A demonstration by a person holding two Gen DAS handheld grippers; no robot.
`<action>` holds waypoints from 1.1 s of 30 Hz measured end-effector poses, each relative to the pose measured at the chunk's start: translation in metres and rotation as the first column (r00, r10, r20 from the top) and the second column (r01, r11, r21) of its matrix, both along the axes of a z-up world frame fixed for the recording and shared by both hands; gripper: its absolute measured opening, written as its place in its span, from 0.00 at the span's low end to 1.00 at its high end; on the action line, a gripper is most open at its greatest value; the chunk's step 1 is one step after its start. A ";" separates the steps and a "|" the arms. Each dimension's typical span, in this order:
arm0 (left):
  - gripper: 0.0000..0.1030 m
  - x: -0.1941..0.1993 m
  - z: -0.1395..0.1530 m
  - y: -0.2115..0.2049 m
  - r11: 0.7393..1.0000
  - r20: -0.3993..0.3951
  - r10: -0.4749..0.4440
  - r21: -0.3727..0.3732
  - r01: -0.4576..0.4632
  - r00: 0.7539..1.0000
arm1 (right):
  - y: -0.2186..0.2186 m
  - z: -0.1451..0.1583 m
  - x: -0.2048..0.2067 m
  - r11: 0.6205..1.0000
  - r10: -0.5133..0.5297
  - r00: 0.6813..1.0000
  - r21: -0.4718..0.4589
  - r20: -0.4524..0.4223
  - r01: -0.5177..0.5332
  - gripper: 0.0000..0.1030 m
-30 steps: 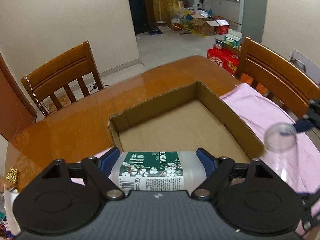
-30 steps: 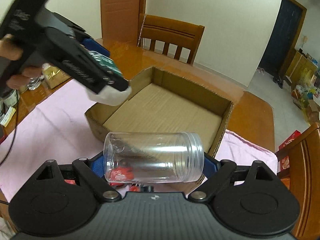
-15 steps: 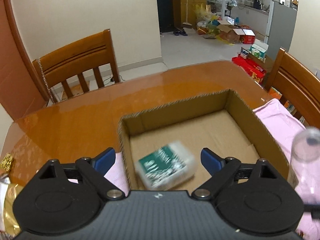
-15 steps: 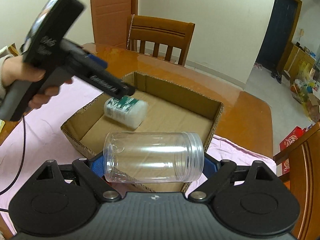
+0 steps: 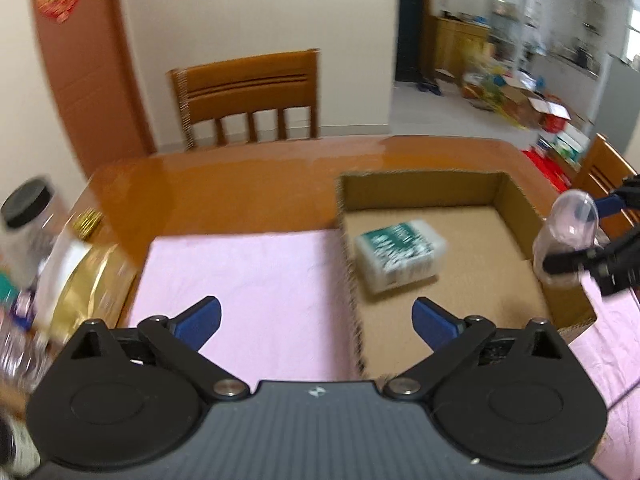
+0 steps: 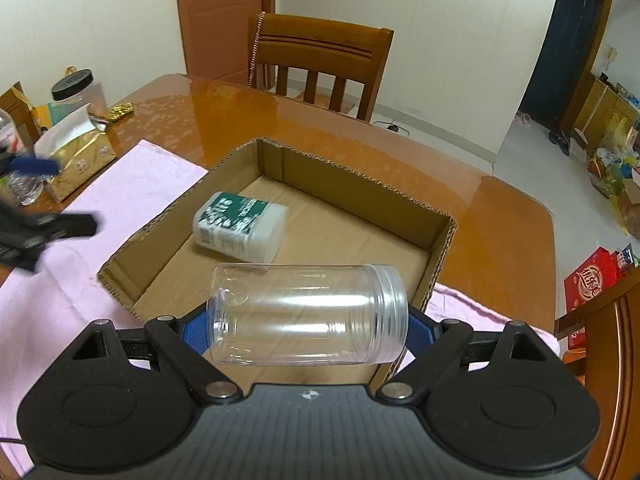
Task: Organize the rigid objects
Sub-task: 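Withdraw both tools from the box back over the remaining items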
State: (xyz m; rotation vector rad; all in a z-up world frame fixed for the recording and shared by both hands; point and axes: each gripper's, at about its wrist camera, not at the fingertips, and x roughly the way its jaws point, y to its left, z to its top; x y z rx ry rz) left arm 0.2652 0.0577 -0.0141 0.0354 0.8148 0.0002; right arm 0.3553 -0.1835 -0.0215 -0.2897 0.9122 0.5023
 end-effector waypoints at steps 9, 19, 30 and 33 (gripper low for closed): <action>0.98 -0.043 -0.026 0.023 0.998 -0.055 0.063 -0.018 -0.064 0.996 | 0.016 0.002 0.037 0.999 0.011 0.999 -0.046 0.046 -0.009 0.97; 0.98 -0.073 -0.040 0.024 0.998 -0.103 0.063 0.016 -0.061 0.993 | 0.018 0.008 0.010 0.998 -0.003 0.997 -0.057 0.080 0.008 1.00; 0.98 -0.099 -0.040 0.016 0.992 -0.047 0.042 0.120 -0.036 0.998 | 0.025 -0.004 -0.067 0.999 -0.034 0.999 -0.013 0.034 0.034 1.00; 0.98 -0.108 -0.043 0.014 0.990 -0.048 0.023 0.140 -0.016 0.999 | 0.027 -0.016 -0.096 0.999 -0.051 0.999 0.015 0.013 0.051 1.00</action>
